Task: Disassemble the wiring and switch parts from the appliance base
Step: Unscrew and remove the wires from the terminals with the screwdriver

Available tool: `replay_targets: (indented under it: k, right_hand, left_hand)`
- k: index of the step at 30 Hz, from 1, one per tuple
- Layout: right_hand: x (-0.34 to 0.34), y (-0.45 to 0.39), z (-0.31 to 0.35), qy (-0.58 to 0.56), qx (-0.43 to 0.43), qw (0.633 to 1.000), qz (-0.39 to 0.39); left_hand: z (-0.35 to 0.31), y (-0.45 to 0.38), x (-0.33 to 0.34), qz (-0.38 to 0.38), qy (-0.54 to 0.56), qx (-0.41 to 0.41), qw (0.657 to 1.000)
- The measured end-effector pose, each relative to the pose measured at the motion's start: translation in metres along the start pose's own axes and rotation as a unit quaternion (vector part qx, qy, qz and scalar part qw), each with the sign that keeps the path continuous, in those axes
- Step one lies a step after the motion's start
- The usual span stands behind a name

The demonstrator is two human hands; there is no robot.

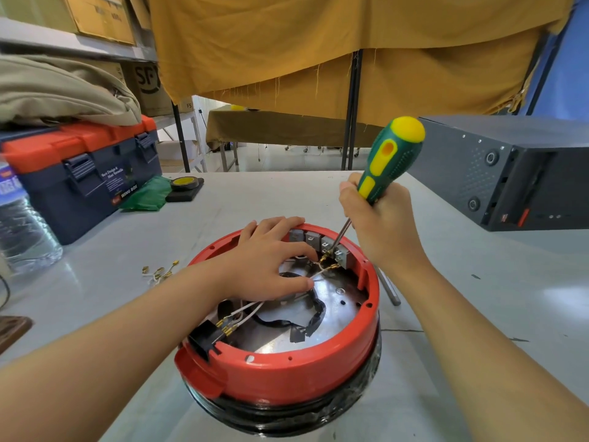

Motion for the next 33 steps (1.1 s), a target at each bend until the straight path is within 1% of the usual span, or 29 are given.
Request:
replay_targets:
  k: [4, 11, 15, 24, 29, 33]
  right_hand:
    - [0.002, -0.003, -0.002, -0.018, 0.038, 0.999, -0.020]
    - [0.005, -0.007, -0.005, -0.035, 0.086, 0.995, -0.020]
    - [0.003, -0.007, -0.013, -0.069, 0.113, 0.991, -0.023]
    - [0.006, -0.003, -0.019, -0.092, 0.129, 0.987, -0.019]
    - [0.012, 0.004, -0.012, -0.030, 0.095, 0.994, -0.041]
    - [0.007, 0.002, -0.016, -0.059, 0.128, 0.989, -0.046]
  left_hand:
    - [-0.001, 0.000, -0.001, 0.002, 0.000, -0.001, 1.000]
    - [-0.003, 0.001, -0.002, 0.003, 0.000, -0.004, 1.000]
    - [-0.003, 0.000, -0.002, 0.004, 0.000, -0.004, 1.000]
    - [-0.002, 0.001, 0.000, 0.002, 0.001, -0.004, 1.000]
    - [-0.003, 0.001, 0.000, 0.000, 0.002, 0.000, 1.000]
    - [-0.004, 0.001, -0.001, 0.001, 0.003, -0.001, 1.000]
Point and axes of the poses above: each hand's wrist, its own y-axis away from the middle knuckle, its own x-axis out of the palm, z = x × y, the point moved 1 cm from there along -y, towards the middle knuckle, and after that the axes turned 13 degrees about y, right-handed, at the moved point
